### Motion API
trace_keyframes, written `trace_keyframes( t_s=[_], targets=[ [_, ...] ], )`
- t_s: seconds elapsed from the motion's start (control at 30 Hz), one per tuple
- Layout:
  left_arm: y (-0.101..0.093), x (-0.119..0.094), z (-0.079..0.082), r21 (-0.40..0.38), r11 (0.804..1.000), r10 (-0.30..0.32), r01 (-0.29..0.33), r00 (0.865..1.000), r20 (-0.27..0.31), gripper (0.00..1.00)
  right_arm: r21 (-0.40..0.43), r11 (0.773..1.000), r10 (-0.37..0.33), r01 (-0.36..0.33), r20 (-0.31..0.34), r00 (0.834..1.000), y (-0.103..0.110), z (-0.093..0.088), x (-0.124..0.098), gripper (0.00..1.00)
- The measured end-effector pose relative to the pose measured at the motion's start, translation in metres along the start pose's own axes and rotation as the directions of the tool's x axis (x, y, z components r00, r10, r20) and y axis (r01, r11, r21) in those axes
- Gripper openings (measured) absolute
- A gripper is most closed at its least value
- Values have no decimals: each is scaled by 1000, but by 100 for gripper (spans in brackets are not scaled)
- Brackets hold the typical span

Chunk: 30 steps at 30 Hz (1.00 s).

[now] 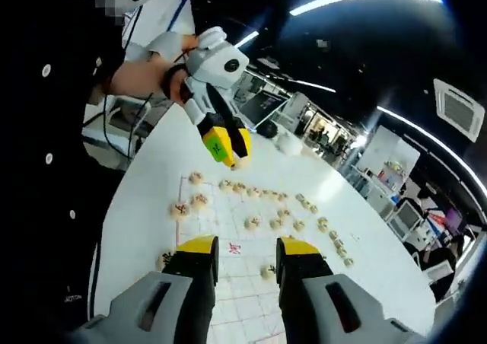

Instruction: Pick up the chess pieces one by one and place each piece onto its starting position on the chessboard, setting the pieces on their correct points until all the chess pieces are arranged in the starting layout

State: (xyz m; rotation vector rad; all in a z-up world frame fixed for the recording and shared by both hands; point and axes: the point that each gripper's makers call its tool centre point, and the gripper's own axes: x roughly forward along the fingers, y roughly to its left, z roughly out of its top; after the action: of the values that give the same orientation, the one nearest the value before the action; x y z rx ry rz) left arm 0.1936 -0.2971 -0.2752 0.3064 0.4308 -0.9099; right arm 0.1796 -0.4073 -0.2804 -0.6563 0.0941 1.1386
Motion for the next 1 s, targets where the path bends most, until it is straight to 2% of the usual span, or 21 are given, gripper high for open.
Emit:
trace_keyframes(
  t_s=[0.2, 0.3, 0.37, 0.43, 0.5, 0.57, 0.63, 0.7, 0.8, 0.9, 1.0],
  targets=[
    [-11, 4, -8, 44, 998, -36, 40, 995, -90, 19, 77, 997, -27, 28, -9, 1000, 0, -12, -12, 31],
    [-12, 9, -13, 70, 996, -42, 52, 991, -129, 19, 146, 988, -44, 43, -3, 999, 2, -17, -21, 31],
    [-13, 13, -16, 65, 995, -59, 70, 986, -156, 19, 210, 976, -56, 56, -10, 998, 5, -23, -29, 31],
    [-14, 16, -19, 63, 995, -71, 84, 980, -185, 19, 238, 969, -64, 64, -10, 998, 7, -27, -35, 31],
    [-14, 21, -26, 74, 992, -82, 101, 970, -228, 19, 274, 959, -79, 78, -8, 997, 9, -30, -43, 31],
    [-14, 26, -30, 46, 992, -104, 121, 958, -267, 19, 297, 950, -93, 92, -11, 996, 11, -32, -50, 31],
    [-14, 32, -32, 33, 989, -126, 141, 953, -277, 19, 327, 937, -119, 119, -18, 993, 13, -36, -60, 31],
    [-16, 36, -35, 28, 986, -150, 166, 939, -310, 19, 346, 929, -135, 132, -17, 991, 14, -37, -66, 31],
    [-13, 43, -43, 51, 984, -143, 173, 920, -366, 19, 365, 917, -164, 162, -26, 986, 17, -42, -74, 31],
    [-16, 49, -53, 86, 980, -125, 179, 892, -434, 19, 383, 906, -184, 183, -33, 982, 20, -46, -80, 31],
    [-18, 57, -58, 85, 976, -141, 201, 879, -456, 19, 395, 897, -194, 196, -45, 980, 22, -52, -84, 31]
  ],
)
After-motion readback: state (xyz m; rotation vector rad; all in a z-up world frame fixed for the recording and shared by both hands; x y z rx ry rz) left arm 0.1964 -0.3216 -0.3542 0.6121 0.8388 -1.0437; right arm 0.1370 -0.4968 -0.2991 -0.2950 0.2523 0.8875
